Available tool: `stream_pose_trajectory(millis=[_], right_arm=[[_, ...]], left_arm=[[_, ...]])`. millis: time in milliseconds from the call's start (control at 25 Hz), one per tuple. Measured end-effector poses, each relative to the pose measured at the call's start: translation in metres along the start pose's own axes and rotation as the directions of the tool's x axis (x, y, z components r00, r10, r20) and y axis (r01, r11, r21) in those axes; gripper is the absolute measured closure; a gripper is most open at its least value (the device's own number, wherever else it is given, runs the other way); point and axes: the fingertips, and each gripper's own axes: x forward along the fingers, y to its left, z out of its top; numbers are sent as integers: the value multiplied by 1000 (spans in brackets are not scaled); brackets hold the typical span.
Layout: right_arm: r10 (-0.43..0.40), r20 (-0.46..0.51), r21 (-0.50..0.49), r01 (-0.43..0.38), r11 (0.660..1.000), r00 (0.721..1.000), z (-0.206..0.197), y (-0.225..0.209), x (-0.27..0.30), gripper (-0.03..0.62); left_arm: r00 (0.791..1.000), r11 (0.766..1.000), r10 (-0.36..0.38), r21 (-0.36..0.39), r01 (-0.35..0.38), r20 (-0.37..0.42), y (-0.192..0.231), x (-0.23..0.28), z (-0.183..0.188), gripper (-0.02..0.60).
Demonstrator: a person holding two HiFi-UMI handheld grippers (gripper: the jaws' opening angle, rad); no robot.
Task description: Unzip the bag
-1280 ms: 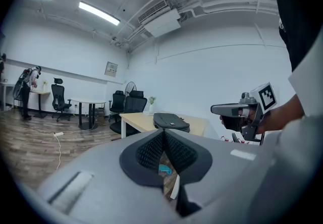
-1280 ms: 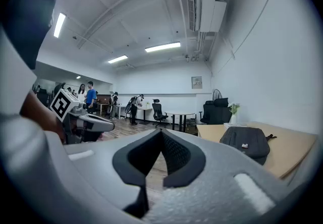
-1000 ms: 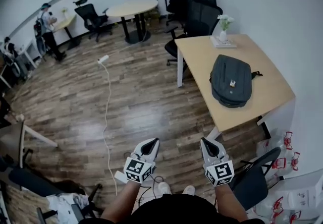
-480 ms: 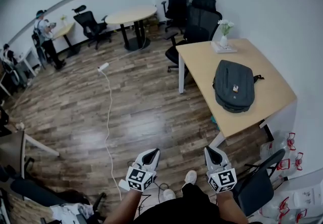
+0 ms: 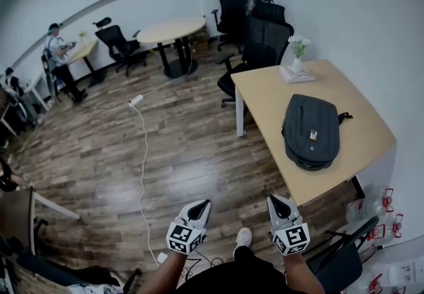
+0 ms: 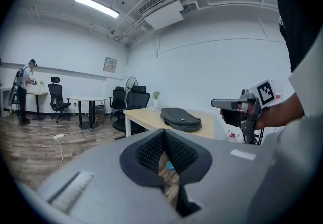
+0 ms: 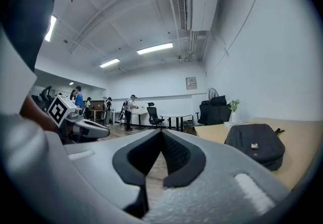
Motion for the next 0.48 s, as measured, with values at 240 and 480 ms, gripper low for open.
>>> stream_pose_trajectory(millis=[240,480], right_arm=[[1,18,-10,-1,1000,1000,15,-42,53,591],[-12,6,-13,12,1000,1000,17,-93,76,591]], left_arm=[[1000,998,-28,47,28,-3,26,64,30,561],[999,998,-44,49,45,-18,31,118,41,561]])
